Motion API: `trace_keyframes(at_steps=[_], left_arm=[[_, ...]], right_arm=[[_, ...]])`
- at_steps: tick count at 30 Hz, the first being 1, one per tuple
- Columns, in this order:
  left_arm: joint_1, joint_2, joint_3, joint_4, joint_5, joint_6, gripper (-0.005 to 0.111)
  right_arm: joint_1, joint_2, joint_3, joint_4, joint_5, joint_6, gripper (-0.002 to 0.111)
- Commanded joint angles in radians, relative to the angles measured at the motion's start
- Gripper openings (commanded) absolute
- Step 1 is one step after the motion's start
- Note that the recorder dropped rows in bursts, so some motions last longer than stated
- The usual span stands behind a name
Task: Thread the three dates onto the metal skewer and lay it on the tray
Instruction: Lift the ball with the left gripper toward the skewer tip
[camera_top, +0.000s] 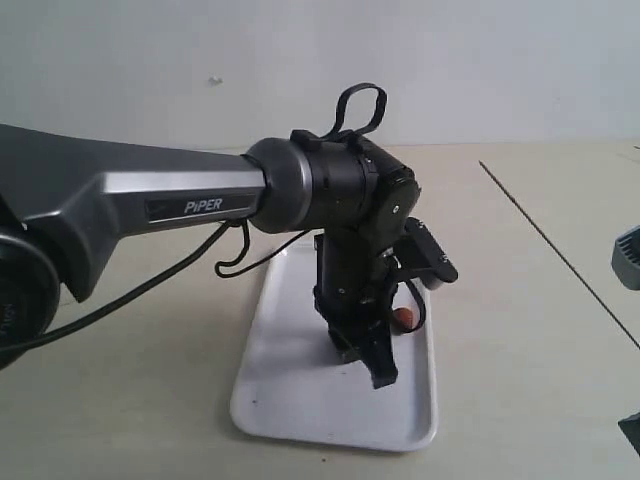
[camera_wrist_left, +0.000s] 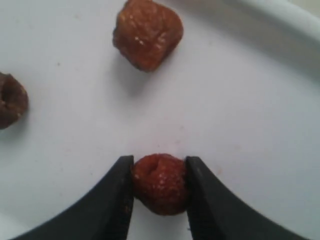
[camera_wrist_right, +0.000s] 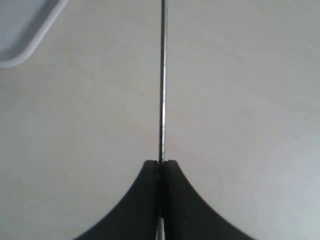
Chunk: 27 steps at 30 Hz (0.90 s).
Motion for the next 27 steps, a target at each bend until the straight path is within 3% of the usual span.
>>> trace_keyframes(at_steps=[1, 11, 15, 21, 27], left_arm=[[0.001, -0.048, 0.001, 0.027, 0.076, 0.09, 0.034], [0.01, -0.187, 0.001, -0.001, 0.139, 0.294, 0.034], [0.06, -0.228, 0.001, -0.032, 0.139, 0.356, 0.034], [0.17, -0.287, 0.024, -0.191, 0.139, 0.511, 0.034], [0.224, -0.317, 0.061, -0.198, 0.139, 0.564, 0.034]], right_arm=[[-0.005, -0.003, -0.011, -0.011, -0.01, 0.005, 0.0], [-0.005, -0.002, -0.014, -0.041, 0.0, 0.005, 0.0], [-0.005, -0.002, -0.025, -0.054, 0.03, -0.005, 0.0], [-0.005, -0.002, -0.025, -0.05, 0.096, -0.172, 0.0], [-0.005, -0.002, -0.025, 0.022, 0.096, -0.478, 0.0]])
